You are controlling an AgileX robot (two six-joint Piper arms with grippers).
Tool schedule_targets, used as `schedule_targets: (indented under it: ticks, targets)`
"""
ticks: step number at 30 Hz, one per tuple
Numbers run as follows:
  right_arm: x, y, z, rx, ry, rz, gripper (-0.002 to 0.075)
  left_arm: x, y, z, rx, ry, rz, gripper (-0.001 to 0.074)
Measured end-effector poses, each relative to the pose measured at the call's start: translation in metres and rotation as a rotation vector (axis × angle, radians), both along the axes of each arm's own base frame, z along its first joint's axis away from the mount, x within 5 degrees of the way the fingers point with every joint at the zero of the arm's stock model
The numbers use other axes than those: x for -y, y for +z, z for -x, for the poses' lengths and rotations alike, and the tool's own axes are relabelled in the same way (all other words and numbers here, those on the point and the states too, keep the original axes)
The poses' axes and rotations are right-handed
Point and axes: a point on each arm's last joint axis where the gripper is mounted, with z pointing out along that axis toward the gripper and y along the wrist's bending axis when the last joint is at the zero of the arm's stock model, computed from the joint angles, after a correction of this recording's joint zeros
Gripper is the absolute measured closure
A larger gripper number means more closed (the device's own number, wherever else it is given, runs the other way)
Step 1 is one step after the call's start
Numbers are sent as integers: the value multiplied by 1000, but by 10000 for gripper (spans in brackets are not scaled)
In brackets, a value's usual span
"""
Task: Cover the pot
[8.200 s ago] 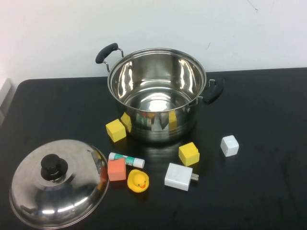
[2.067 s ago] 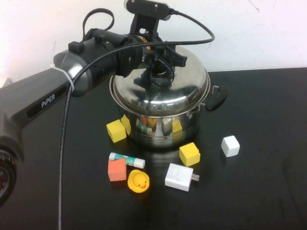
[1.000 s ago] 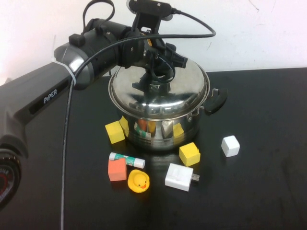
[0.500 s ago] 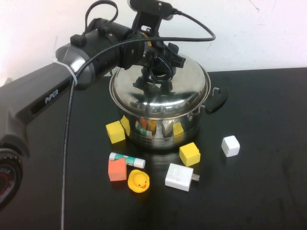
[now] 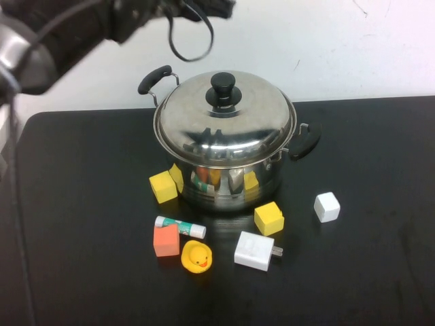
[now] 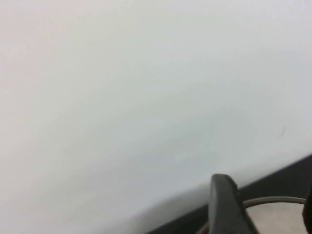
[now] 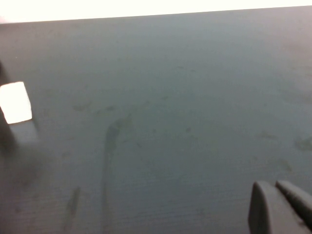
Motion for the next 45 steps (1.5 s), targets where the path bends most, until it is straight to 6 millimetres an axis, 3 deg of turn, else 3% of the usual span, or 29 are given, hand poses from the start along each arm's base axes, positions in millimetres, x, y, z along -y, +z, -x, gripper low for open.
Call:
schedule_targets:
  ticks: [3,7,9,14,19,24,36,41,45]
  targets:
    - [0,0,0,0,0,0,728,-10,20,14,29,23,-14,463]
    - [0,0,0,0,0,0,728,-26,54,40,88,50,16,647]
    - [0,0,0,0,0,0,728,-35,73,56,129,59,48,694]
    - [0,0,0,0,0,0,728,-61,121,104,240,84,172,729]
    - [0,0,0,0,0,0,728,-88,140,153,302,103,235,734]
    - [0,0,0,0,0,0,728,-111,116,193,266,129,250,735]
    - [0,0,0,0,0,0,728,-161,7,277,172,227,306,735]
    - [0,0,0,0,0,0,728,-171,-30,296,149,238,289,735]
    - [0,0,0,0,0,0,728,-176,-43,305,150,239,293,735]
